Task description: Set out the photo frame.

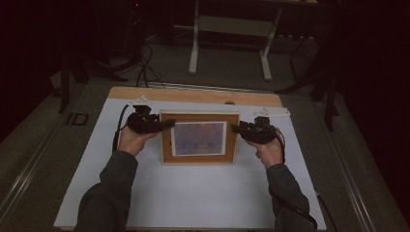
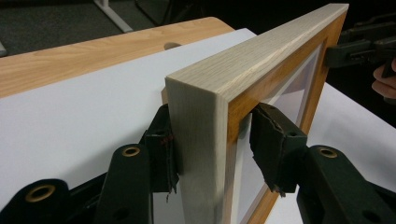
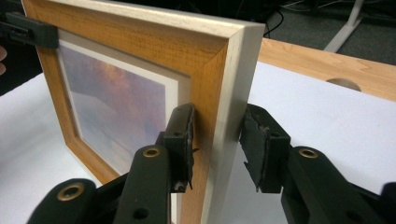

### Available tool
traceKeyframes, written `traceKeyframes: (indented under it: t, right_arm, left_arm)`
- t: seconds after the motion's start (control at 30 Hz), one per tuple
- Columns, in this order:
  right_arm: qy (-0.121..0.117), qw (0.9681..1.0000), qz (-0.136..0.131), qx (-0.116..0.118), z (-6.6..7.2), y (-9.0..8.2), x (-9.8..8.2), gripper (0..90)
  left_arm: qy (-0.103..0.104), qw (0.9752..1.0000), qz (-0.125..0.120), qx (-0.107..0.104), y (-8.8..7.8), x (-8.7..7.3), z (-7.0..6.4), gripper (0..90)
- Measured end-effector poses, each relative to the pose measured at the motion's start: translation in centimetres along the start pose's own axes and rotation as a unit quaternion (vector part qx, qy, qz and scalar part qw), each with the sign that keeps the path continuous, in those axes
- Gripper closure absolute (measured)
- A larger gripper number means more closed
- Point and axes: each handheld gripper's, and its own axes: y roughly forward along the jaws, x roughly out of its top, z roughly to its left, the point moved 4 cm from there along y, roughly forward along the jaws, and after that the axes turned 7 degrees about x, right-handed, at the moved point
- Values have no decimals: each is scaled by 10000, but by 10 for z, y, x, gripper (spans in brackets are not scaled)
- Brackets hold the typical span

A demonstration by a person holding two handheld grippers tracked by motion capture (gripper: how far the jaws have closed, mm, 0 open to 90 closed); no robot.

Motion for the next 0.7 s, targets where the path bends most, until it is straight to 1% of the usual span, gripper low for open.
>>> traceKeyframes:
  t: [0.2, 0.37, 0.5, 0.57, 0.6, 0.63, 0.7]
  right_arm:
    - [16, 10000, 2, 14, -2, -3, -2, 612]
    - [17, 10000, 33, 42, -2, -5, -4, 600]
    - [-5, 10000, 68, 72, -1, -6, -6, 595]
    - [-20, 9999, 131, 101, -2, -7, -6, 590]
    - [-38, 9998, 161, 111, -2, -8, -5, 589]
    - [-7, 9998, 157, 116, -3, -10, -5, 587]
    - [12, 9998, 143, 138, -3, -14, -6, 586]
  left_arm:
    - [24, 10000, 21, 27, 0, -2, -1, 509]
    - [52, 10000, 6, 18, -3, -4, -1, 506]
    - [114, 9999, 14, 8, -8, -6, -2, 492]
    - [137, 9999, 33, 3, -11, -7, -2, 488]
    - [116, 9999, 6, -1, -13, -7, -2, 488]
    - [101, 9999, 2, -5, -15, -7, -2, 486]
    - [125, 9999, 25, 55, -18, -10, -2, 483]
